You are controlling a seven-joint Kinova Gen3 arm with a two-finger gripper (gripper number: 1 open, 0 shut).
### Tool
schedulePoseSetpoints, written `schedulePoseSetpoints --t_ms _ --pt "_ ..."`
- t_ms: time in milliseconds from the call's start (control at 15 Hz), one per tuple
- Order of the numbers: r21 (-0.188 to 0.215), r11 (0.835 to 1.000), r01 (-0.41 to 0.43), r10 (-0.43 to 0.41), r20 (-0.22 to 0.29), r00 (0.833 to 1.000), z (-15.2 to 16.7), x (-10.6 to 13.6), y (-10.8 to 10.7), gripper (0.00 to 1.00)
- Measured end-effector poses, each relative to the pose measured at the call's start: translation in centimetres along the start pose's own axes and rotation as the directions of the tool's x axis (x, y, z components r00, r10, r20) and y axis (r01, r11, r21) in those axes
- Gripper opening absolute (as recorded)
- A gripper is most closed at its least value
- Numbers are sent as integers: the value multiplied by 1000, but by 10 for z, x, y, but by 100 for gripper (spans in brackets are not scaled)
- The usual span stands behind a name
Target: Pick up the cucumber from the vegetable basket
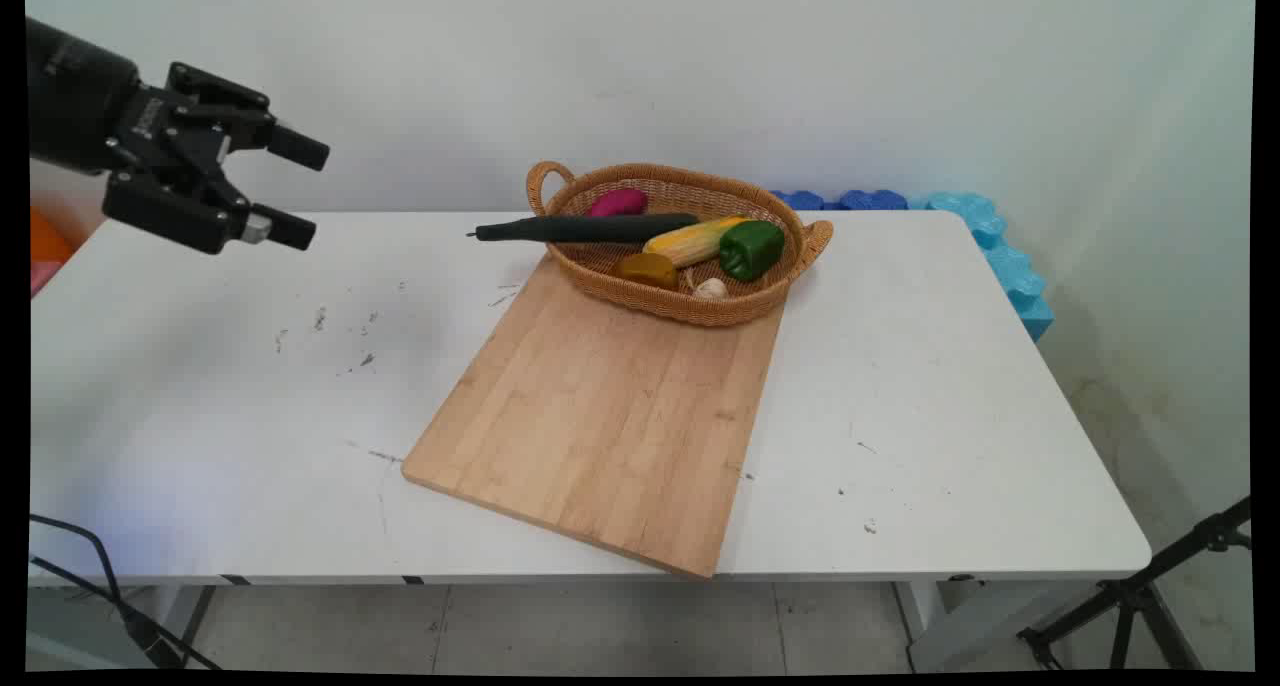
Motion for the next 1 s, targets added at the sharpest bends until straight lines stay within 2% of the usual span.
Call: schedulePoseSetpoints --t_ms 333,733,1000 --pt "43 999 1 -1 16 1000 24 26 -26 100" --pt "115 993 25 -34 77 996 79 74 -83 100" --pt "168 984 63 -86 135 987 123 90 -121 100"
